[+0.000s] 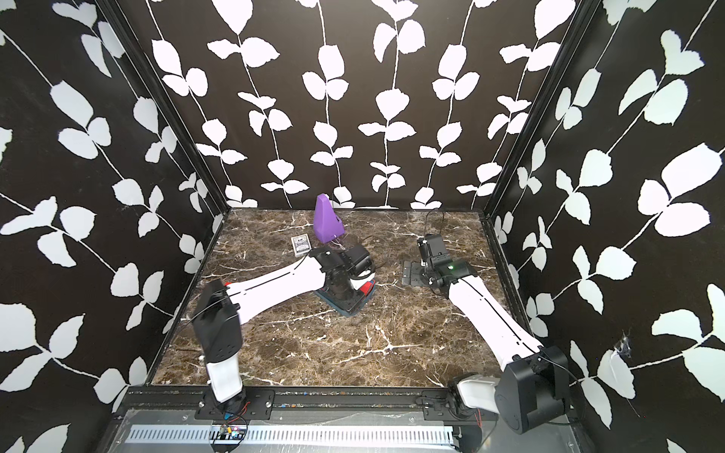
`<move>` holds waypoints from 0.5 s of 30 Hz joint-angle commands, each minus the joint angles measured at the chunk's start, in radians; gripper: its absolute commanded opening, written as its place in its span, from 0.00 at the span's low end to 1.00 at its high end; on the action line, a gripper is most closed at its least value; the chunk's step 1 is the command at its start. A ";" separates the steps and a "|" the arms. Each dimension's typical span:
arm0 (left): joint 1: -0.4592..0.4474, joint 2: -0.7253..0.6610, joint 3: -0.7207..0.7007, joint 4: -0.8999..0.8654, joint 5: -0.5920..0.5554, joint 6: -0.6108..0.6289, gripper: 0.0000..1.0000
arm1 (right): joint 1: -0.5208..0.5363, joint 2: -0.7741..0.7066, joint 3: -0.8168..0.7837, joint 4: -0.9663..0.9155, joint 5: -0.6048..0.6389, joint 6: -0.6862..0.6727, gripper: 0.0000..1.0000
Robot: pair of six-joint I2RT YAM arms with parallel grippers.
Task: Put the sealed envelopes into the storage box
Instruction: Adjust the storage box at the center of the board.
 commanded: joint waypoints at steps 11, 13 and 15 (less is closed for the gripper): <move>-0.011 0.164 0.131 -0.037 0.007 0.003 0.44 | -0.032 -0.032 -0.011 -0.040 0.026 0.010 0.99; -0.011 0.171 0.132 -0.028 -0.015 -0.056 0.37 | -0.036 -0.029 -0.013 -0.037 0.021 0.011 0.99; -0.012 0.171 0.125 -0.014 -0.047 -0.127 0.32 | -0.036 -0.028 -0.013 -0.036 0.015 0.012 0.99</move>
